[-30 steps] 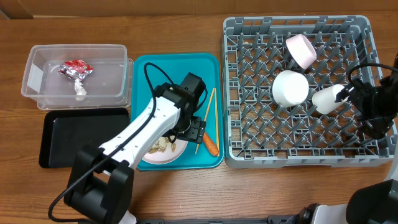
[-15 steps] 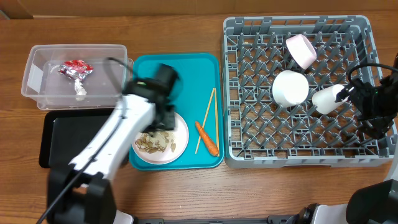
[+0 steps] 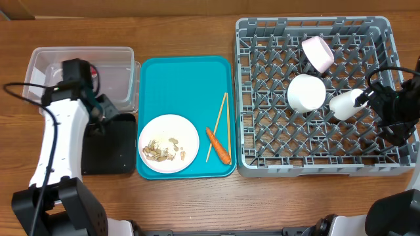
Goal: Sort waste into correct bins and load items into the dishwasher
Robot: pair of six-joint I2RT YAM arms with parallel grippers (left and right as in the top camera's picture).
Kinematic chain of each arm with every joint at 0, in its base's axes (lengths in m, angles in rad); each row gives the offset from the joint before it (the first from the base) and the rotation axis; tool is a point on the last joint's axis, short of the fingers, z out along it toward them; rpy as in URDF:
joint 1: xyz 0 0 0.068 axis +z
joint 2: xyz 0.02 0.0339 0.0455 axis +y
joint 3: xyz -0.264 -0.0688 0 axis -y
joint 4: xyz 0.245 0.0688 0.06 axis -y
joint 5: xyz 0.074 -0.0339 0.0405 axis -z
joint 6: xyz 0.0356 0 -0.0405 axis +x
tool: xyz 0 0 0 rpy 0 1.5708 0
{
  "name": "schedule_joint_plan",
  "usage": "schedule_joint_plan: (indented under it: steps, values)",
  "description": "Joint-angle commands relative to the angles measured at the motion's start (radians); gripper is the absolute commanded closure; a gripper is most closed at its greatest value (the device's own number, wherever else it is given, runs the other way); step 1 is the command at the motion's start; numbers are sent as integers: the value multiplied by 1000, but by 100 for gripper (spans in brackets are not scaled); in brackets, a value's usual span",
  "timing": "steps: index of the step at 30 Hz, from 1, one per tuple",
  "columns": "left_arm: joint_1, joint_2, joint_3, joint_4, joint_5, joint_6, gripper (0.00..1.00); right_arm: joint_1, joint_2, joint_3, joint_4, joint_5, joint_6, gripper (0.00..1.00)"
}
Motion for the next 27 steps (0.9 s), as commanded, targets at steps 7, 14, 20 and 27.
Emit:
schedule_joint_plan:
  steps: [7, 14, 20, 27]
  values:
    - [42, 133, 3, 143, -46, 40, 96, 0, -21, -2, 3, 5, -6, 0]
    - [42, 195, 3, 297, -152, 43, 96, 0, -21, -2, -6, 5, -6, 0]
    - [42, 220, 3, 439, -163, 47, 93, 0, -21, -2, -13, 5, -6, 0]
    - [40, 220, 3, 572, -127, 50, 91, 0, -21, -2, -12, 4, -6, 0]
